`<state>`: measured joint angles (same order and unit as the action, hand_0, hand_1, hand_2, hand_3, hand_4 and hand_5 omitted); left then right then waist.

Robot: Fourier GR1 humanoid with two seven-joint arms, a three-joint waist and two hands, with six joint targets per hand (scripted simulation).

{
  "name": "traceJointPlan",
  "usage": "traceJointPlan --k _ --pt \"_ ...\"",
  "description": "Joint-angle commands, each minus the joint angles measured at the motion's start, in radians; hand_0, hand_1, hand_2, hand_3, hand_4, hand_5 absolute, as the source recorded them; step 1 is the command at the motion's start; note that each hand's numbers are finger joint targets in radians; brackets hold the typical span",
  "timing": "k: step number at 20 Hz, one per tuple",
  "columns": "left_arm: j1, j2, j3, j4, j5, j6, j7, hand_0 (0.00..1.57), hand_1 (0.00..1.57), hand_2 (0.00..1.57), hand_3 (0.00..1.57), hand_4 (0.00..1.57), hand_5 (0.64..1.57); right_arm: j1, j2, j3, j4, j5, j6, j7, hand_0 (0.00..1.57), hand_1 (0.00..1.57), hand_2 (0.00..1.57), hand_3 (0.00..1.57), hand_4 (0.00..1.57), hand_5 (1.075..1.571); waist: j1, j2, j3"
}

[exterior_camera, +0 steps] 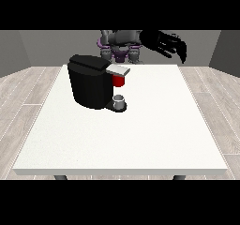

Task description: Insert the coffee pod into the coffee machine and close the lid

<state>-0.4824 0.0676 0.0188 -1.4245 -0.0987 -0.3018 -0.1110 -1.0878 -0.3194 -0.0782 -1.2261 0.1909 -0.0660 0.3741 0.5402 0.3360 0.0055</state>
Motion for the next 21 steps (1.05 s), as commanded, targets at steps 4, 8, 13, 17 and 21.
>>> traceJointPlan --k 4,8,13,17,21 --pt "0.001 0.021 0.008 -0.011 0.009 -0.021 -0.021 0.0 0.0 0.0 0.0 0.31 1.571 -0.092 0.038 -0.002 0.112 -0.002 -0.002 -0.105 0.0 0.0 0.0 0.0 0.05 1.571 0.001 0.052 -0.0061" --pt "0.0 0.02 0.039 0.007 0.035 -0.013 0.002 0.0 0.0 0.0 0.0 0.3 1.571 -0.118 0.077 0.001 0.141 -0.014 -0.005 -0.148 0.0 0.0 0.0 0.0 0.0 1.571 -0.032 0.037 -0.0062" --pt "0.062 0.012 0.013 -0.056 0.029 -0.015 0.015 0.0 0.0 0.0 0.0 0.32 1.571 -0.049 0.117 0.006 0.172 -0.04 0.026 -0.3 0.0 0.0 0.0 0.0 0.0 1.571 -0.067 -0.018 -0.0055" --pt "0.103 0.042 0.056 -0.006 0.058 -0.036 0.017 0.0 0.0 0.0 0.0 0.25 1.571 0.022 0.241 0.091 0.136 -0.014 -0.003 -0.343 0.0 0.0 0.0 0.0 0.22 1.571 -0.134 -0.097 -0.0058" --pt "0.204 0.053 0.105 0.025 0.063 -0.008 -0.032 0.0 0.0 0.0 0.0 0.27 1.571 0.128 0.309 0.129 0.117 -0.047 0.04 -0.378 0.0 0.0 0.0 0.0 0.26 1.571 -0.222 -0.179 -0.0058"
